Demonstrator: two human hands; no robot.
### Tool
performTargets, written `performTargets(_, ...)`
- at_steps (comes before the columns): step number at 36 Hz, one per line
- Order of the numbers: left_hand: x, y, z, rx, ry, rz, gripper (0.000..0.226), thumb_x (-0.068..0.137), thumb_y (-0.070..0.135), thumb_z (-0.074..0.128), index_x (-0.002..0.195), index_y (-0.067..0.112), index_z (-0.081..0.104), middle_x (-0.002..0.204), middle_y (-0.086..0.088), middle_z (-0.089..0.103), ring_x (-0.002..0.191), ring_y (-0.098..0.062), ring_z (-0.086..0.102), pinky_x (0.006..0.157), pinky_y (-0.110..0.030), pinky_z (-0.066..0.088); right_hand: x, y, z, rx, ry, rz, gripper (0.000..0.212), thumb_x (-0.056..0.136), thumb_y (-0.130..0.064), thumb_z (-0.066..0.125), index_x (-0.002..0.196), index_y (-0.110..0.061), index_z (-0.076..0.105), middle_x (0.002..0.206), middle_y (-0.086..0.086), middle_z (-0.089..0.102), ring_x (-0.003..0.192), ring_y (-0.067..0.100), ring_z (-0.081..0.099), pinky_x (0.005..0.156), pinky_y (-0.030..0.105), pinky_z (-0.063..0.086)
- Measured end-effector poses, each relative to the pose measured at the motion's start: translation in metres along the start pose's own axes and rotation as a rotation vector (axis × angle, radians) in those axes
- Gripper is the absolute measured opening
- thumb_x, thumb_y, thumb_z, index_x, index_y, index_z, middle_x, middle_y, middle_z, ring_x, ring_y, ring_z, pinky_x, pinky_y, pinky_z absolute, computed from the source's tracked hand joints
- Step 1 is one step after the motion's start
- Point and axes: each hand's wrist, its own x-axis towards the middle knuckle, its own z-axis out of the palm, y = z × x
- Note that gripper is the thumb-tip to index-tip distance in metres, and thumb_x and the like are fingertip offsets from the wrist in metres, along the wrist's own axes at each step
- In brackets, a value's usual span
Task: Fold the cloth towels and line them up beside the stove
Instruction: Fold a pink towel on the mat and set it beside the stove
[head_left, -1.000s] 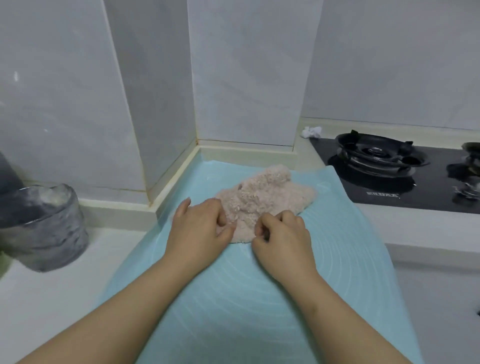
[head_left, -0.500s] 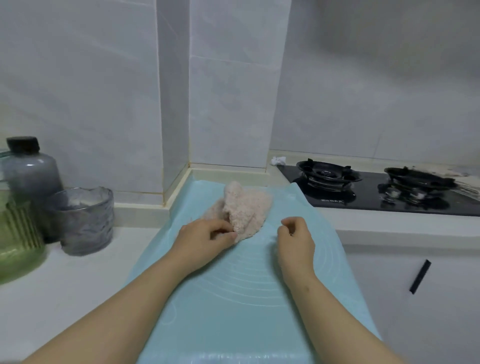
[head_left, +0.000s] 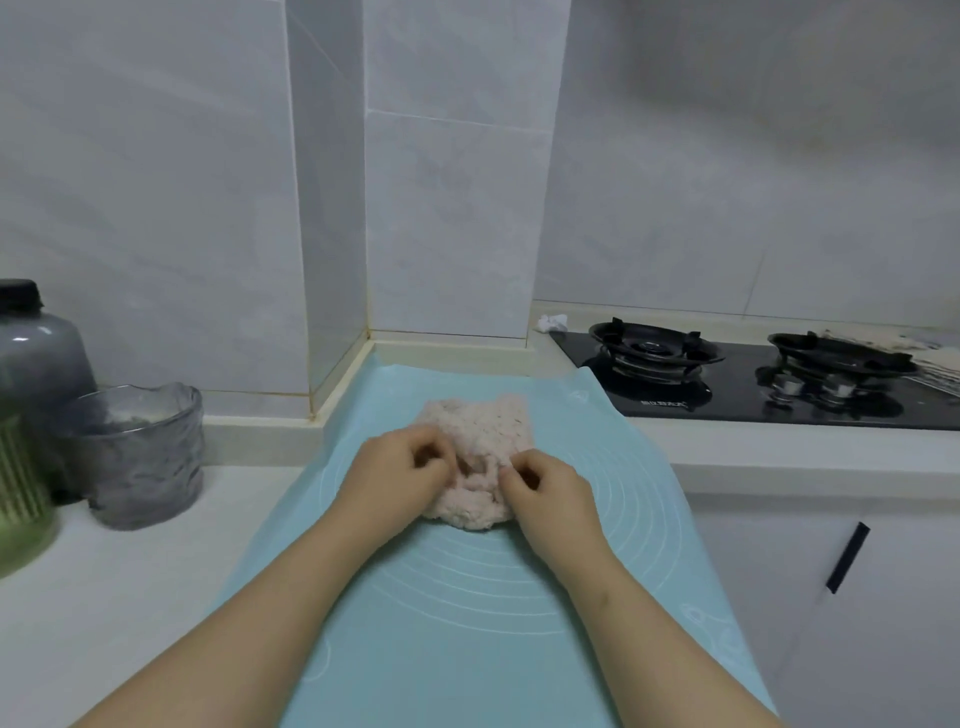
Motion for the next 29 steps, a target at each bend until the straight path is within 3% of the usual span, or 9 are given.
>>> performTargets(4,0.006,-0.012,-0.001,0.249,0.029,-0.113,0.019,0.085,0.014,0.053,0.094,0.030,0.058,0.103,0.004,0.063,0.091,-0.016,0.056,0.075,-0.027,0.043,-0.006,-0.001,-0.011,0.190,0.183,0.199,0.014,0.087,-0.014,0.049,0.074,-0.009,0.047,0.066,-0.001,0.048,0.058,0.012,0.039,0.052,0.022,0.032)
performTargets(7,0.008,-0.020,0.001,0.397,-0.087,-0.226,0.032,0.087,0.030,0.055,0.119,0.029,0.053,0.125,0.003,0.057,0.116,-0.021,0.049,0.094,-0.035,0.042,-0.009,0.000,-0.019,0.227,0.329,0.324,0.009,0.084,-0.009,0.046,0.088,-0.014,0.040,0.080,0.001,0.050,0.067,0.017,0.046,0.057,0.031,0.035)
performTargets(12,0.009,-0.019,-0.002,0.271,-0.105,-0.256,0.028,0.083,0.023,0.059,0.108,0.034,0.054,0.116,0.009,0.057,0.111,-0.018,0.049,0.090,-0.028,0.041,-0.014,-0.001,-0.026,-0.086,0.453,0.215,0.043,0.081,-0.009,0.049,0.121,-0.022,0.042,0.132,-0.001,0.042,0.115,0.025,0.040,0.091,0.035,0.028)
performTargets(15,0.009,-0.016,-0.002,0.225,-0.091,-0.220,0.023,0.084,0.016,0.061,0.103,0.029,0.059,0.107,0.010,0.054,0.097,-0.012,0.049,0.078,-0.023,0.037,-0.014,-0.004,-0.023,-0.221,0.281,0.122,0.040,0.085,-0.029,0.041,0.125,-0.031,0.045,0.140,-0.008,0.040,0.123,0.021,0.033,0.099,0.036,0.024)
performTargets(19,0.011,-0.012,-0.004,0.148,0.016,-0.215,0.022,0.080,0.005,0.060,0.074,0.027,0.060,0.079,0.003,0.058,0.063,-0.013,0.047,0.057,-0.024,0.035,-0.010,0.001,-0.016,-0.492,0.011,0.146,0.031,0.091,-0.038,0.043,0.121,-0.032,0.051,0.119,-0.007,0.057,0.116,0.022,0.038,0.094,0.035,0.025)
performTargets(21,0.012,-0.009,-0.009,0.111,0.102,-0.228,0.024,0.078,0.005,0.058,0.064,0.023,0.058,0.077,0.005,0.060,0.068,-0.014,0.050,0.057,-0.022,0.036,-0.010,-0.001,-0.017,-0.494,0.055,0.094,0.019,0.089,-0.027,0.042,0.094,-0.027,0.060,0.098,-0.006,0.063,0.102,0.021,0.043,0.082,0.033,0.025)
performTargets(23,0.014,-0.008,-0.016,0.135,0.162,-0.253,0.021,0.078,0.009,0.057,0.061,0.020,0.057,0.077,0.003,0.063,0.075,-0.018,0.053,0.058,-0.025,0.037,-0.012,-0.003,-0.018,-0.425,0.087,0.041,0.016,0.085,-0.021,0.044,0.071,-0.022,0.053,0.075,-0.006,0.057,0.084,0.018,0.043,0.076,0.031,0.024)
performTargets(26,0.011,-0.009,-0.029,0.187,0.109,-0.348,0.014,0.075,0.016,0.058,0.061,0.016,0.057,0.070,0.002,0.060,0.071,-0.019,0.053,0.064,-0.028,0.039,-0.016,-0.009,-0.017,-0.224,0.015,0.069,0.025,0.083,-0.024,0.045,0.060,-0.015,0.041,0.060,0.001,0.045,0.062,0.018,0.039,0.065,0.027,0.028)
performTargets(29,0.009,-0.010,-0.040,0.169,0.027,-0.379,0.023,0.080,0.025,0.058,0.059,0.013,0.058,0.064,-0.003,0.057,0.063,-0.020,0.051,0.061,-0.028,0.036,-0.011,-0.017,-0.020,-0.225,-0.042,0.120,0.046,0.091,-0.046,0.042,0.057,-0.016,0.042,0.057,0.001,0.051,0.058,0.017,0.044,0.052,0.026,0.029)
